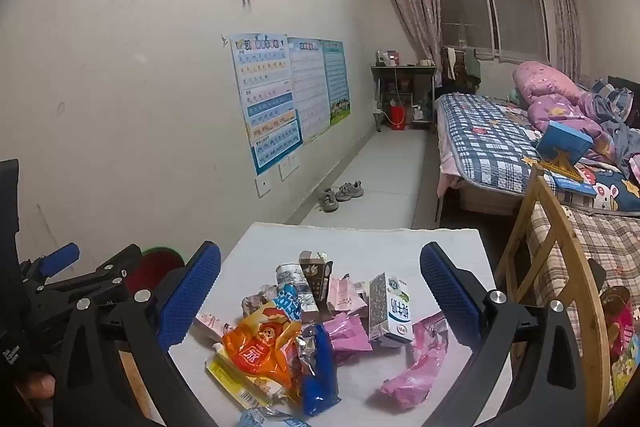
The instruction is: Collect trash
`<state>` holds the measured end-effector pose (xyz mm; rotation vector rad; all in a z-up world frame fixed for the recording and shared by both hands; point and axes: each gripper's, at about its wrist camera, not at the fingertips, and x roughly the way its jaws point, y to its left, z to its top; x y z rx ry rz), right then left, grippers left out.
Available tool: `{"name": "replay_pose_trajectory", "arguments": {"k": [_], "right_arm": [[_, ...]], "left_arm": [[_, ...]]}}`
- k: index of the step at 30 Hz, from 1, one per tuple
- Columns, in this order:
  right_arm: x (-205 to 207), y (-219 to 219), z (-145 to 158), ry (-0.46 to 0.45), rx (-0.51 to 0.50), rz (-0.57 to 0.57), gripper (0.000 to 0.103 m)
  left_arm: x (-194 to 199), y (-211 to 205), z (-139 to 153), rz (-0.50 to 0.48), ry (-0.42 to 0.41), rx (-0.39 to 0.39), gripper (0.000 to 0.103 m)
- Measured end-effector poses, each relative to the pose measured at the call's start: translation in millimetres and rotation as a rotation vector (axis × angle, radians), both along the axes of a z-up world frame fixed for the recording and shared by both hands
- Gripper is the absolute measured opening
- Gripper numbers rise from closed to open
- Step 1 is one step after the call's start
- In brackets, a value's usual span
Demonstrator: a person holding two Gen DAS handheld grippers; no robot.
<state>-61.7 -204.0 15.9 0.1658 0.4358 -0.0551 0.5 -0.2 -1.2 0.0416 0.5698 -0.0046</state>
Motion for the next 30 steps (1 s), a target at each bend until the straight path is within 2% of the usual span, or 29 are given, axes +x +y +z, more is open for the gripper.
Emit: {"name": "replay_pose_trajectory", "arguments": {"k": [14,17,26,29,30], "right_arm": [[0.6,7.0,8.6,0.013,-0.003,0.000,0.096],[2.9,4.1,-1.7,0.014,0.001,0.000,0.096],[1.5,1.8,-7.7,0.008,0.007,-0.007,0.096],[-2.2,1.4,-6.7,-0.012,-0.023,-0.033,0.096],[-4.0,2.4,-5.8,-0.023,-0.049,-0.048,0.096]], "left_arm": [[1.3,4.9,4.2,0.004,0.008,-0.018,0.098],[-1.5,1.7,2.2,0.003,0.001,-0.017,0.098],[1.3,3.5,0.0,0.026,0.007,-0.018,0.098],[1.9,3.5,1.6,0.047,-0.013,0.003,0.098],[-0.6,3.9,4.0,0.051,-0.044,0.004,0.098]]}}
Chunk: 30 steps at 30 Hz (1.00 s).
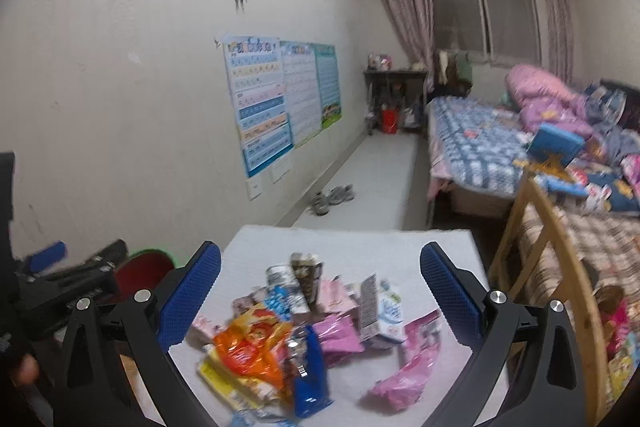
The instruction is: Collect trash
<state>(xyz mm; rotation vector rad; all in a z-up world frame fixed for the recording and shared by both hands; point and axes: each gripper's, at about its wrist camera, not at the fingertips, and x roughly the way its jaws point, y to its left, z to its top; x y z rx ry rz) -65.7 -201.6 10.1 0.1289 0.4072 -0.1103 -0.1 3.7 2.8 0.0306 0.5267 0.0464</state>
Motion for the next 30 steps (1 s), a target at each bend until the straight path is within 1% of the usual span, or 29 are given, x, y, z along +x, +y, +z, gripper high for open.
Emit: {"name": "replay_pose_trajectory", "arguments": {"k": [2,4,5,7,10,12,15,20,30], "right_arm": [[-2.2,0.8,0.6,-0.016,-0.023,-0.016,0.096],[-2.7,0.0,-0.8,-0.033,-0.008,-0.010,0.096],[-3.3,-2.4,-3.1,-0.033,0.009,-0.016,0.096],[-2.3,-4.2,-3.9,-0.025,0.015,-0.033,0.096],[-1.3,-2.6,-0.3,-0.022,-0.014,-0.037,0.096],[-5.2,1.0,3.1,-0.040,-0.046,-0.048,0.096],[-5.7,1.6,6.3,-0.046,-0.036,-0.044,0.096],[-1.7,-2.8,3.7,-0.013,0.008,-0.031,0.096],[2.8,-4.4,3.3,0.005,0.018,-0.036,0.096]], "left_arm": [[-3.0,1.4,3.2,0.002,-0.036,-0.007,0.098],[-4.2,3.7,5.9,0.007,-0.046,-0.024,0.098],[-3.3,4.3,6.4,0.006,-0.038,-0.028,0.098],[-1.0,6.6,4.4,0.000,-0.007,-0.035,0.098],[3.3,8.5,2.3,-0.006,0.031,-0.059,0.098],[4.8,10.1,-0.3,-0.012,0.048,-0.076,0.098],[4.3,7.6,-1.8,-0.015,0.053,-0.063,0.098],[5.2,8.0,-2.9,-0.015,0.053,-0.056,0.098],[7.7,8.8,-4.8,-0.009,0.054,-0.048,0.098]]}}
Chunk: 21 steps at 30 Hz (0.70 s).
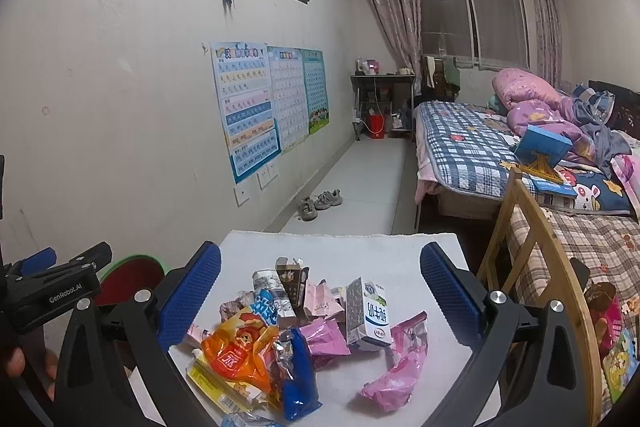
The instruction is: Collect trash
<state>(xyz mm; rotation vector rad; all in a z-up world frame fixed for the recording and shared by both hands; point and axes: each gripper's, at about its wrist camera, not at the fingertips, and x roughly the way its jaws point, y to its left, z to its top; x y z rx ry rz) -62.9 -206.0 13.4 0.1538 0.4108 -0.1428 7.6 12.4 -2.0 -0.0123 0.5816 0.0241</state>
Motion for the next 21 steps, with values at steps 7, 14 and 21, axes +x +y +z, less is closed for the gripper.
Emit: {"name": "replay_pose_trajectory", "arguments": {"k": [7,14,21], "right_arm": [[-0.8,-2.3,-1.9,0.005,0.007,0.005,0.096],[-0.4,-1.1,-2.9,0.009,0.011,0.007,0.096],[2.0,0.6,-5.6,0.021,0.011,0.012,0.096]], "left_arm": [[-0.6,0.1,0.1,0.002,0.005,0.003,0.098],[-0.8,-0.2,-0.4,0.005,0.006,0.005,0.098],[0.7,1.0,-1.9,0.008,0.012,0.004,0.098]]}}
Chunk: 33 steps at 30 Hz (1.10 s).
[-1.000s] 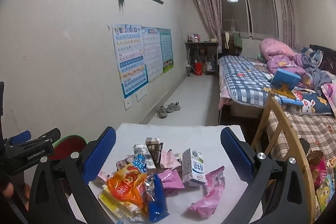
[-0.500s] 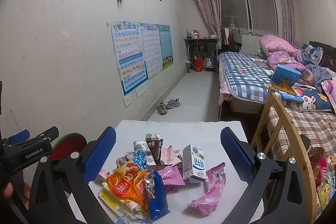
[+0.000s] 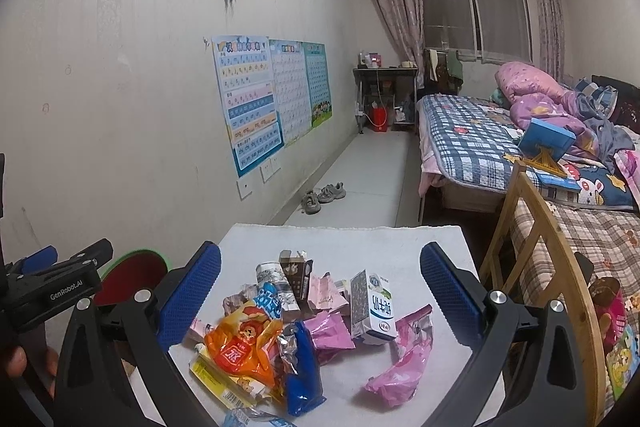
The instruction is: Collect trash
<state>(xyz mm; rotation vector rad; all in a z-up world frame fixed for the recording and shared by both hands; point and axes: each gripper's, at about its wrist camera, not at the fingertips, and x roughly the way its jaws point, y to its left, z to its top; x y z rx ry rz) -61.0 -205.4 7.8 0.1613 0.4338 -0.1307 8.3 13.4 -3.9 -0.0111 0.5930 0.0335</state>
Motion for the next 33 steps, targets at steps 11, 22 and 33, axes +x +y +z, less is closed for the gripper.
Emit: {"name": "replay_pose_trajectory", "arguments": {"k": [11,22,33], "right_arm": [[0.1,-1.7,-3.4,0.012,0.011,0.001,0.096],[5.5,-14.6,-39.8,0.130,0.020,0.003,0.096],[4.0,-27.3,-100.1,0.315,0.087,0.044,0.096]], "left_arm": [[-1.2,-0.8,-0.3,0.002,0.002,0.000,0.098],[12.3,8.1,-50.6,-0.079,0.172,-0.075,0.098],[46.1,-45.1,-111.6,-0.361,0.391,-0.076,0.098]]}}
